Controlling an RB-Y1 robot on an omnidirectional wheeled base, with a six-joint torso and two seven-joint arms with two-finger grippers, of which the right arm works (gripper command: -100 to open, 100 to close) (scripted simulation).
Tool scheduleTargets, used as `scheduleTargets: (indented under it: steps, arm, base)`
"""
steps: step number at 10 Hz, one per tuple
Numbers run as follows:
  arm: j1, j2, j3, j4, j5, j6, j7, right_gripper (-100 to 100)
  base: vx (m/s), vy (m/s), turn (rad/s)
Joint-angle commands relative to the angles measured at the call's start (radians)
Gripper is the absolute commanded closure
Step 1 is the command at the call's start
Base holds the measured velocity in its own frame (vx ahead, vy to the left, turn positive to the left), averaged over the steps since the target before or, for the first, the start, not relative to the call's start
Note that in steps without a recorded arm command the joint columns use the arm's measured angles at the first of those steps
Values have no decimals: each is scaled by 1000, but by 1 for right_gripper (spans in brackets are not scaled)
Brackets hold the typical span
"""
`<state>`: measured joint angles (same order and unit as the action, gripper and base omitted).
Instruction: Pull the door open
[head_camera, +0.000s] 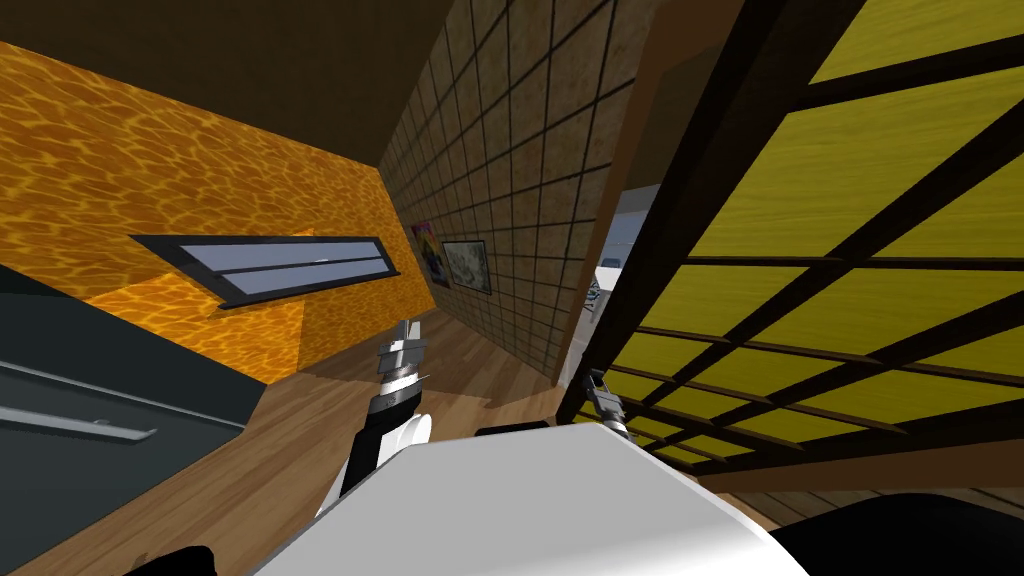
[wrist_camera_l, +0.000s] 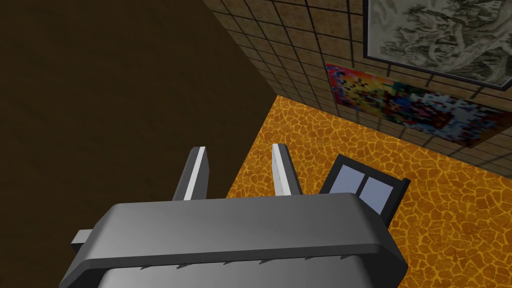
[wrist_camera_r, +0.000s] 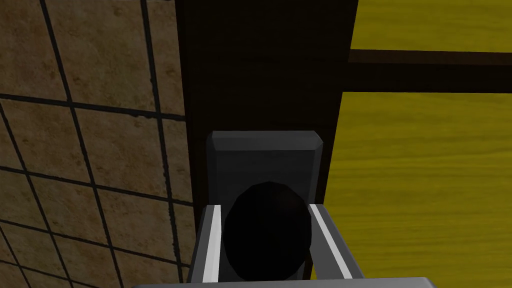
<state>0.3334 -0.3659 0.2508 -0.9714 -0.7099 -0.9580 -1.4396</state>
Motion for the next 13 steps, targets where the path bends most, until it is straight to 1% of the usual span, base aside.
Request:
scheduleTargets:
  steps: [1, 2, 3, 6, 8, 9, 10, 11, 12, 13]
  arm:
    - [-1, 0, 0, -3, 0, -4, 0, 100]
    - [5, -12, 14, 4, 8, -13, -16, 100]
    - [7, -16, 19, 5, 10, -17, -21, 100]
    - [19, -45, 52, 13, 28, -49, -58, 100]
    - [31, -73, 85, 22, 46, -80, -95, 100]
    - [34, -80, 93, 24, 50, -87, -103, 100]
    - [35, -74, 86, 21, 46, -74, -94, 100]
    - [40, -85, 105, 31, 57, -92, -113, 100]
    - [41, -88, 109, 33, 59, -97, -117, 100]
    - [43, -98, 120, 40, 66, -112, -130, 100]
  base:
    - [0, 0, 0]
    - [-106, -32, 120]
    - [-190, -47, 114]
    - [-208, 8, 115]
    - [-265, -18, 162]
    - [-260, -23, 138]
    - [-108, -11, 34]
    - [-168, 14, 125]
    - [-227, -42, 117]
    - [-247, -32, 158]
